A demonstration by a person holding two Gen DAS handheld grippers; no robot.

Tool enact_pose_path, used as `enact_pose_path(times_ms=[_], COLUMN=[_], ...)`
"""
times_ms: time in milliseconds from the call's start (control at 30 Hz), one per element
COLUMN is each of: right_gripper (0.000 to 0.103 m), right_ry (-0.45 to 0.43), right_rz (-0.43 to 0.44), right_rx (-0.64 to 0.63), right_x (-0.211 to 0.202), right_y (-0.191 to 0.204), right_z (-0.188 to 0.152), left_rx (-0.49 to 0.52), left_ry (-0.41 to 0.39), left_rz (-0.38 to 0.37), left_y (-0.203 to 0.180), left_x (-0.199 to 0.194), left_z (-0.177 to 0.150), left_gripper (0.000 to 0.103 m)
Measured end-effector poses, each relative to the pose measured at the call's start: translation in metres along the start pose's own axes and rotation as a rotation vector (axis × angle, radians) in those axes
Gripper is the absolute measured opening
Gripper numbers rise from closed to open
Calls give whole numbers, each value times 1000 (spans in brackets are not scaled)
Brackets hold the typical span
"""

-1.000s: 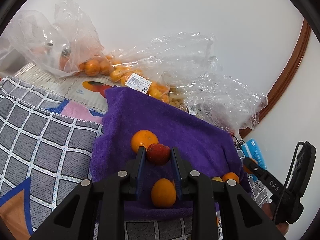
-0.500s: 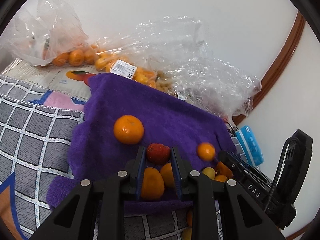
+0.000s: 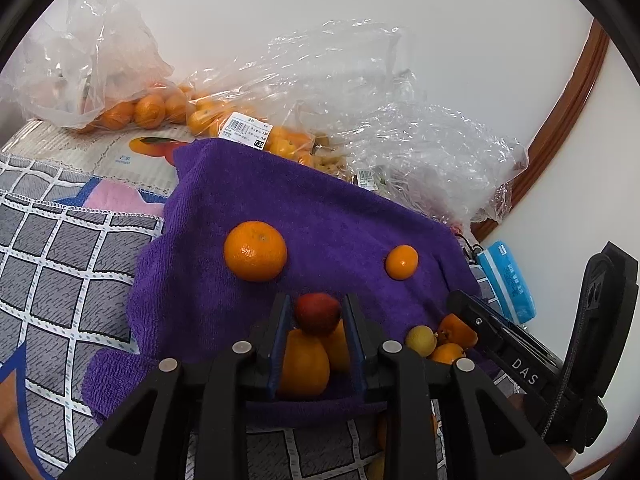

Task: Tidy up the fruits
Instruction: 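Lower both fruits onto the purple towel and open both tools, then withdraw both tools from the towel back toward the loose fruits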

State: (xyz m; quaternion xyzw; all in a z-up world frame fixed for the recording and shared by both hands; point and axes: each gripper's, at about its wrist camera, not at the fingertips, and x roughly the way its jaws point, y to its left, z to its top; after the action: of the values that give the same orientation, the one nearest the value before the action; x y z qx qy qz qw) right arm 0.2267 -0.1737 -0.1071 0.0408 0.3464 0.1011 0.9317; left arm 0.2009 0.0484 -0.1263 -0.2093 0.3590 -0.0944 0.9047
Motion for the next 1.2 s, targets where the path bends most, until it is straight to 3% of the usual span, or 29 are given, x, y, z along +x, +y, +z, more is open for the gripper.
enact_pose_path(times_ms=[267, 700, 1033, 1200], right_gripper=[39, 46, 47, 46], right_ry=[-12, -45, -41, -42], right_rz=[-13, -31, -43, -32], right_rx=[-10, -10, -14, -19], right_x=[-2, -16, -24, -42], right_y=[1, 5, 11, 17], right_z=[0, 0, -4, -11], left_rx=[30, 43, 50, 24], left_ry=[-21, -80, -130, -88], left_rz=[-10, 32, 58, 62], left_y=[-6, -9, -11, -11], left_x=[-5, -15, -34, -46], left_z=[0, -1, 2, 1], left_gripper=[48, 50, 50, 50])
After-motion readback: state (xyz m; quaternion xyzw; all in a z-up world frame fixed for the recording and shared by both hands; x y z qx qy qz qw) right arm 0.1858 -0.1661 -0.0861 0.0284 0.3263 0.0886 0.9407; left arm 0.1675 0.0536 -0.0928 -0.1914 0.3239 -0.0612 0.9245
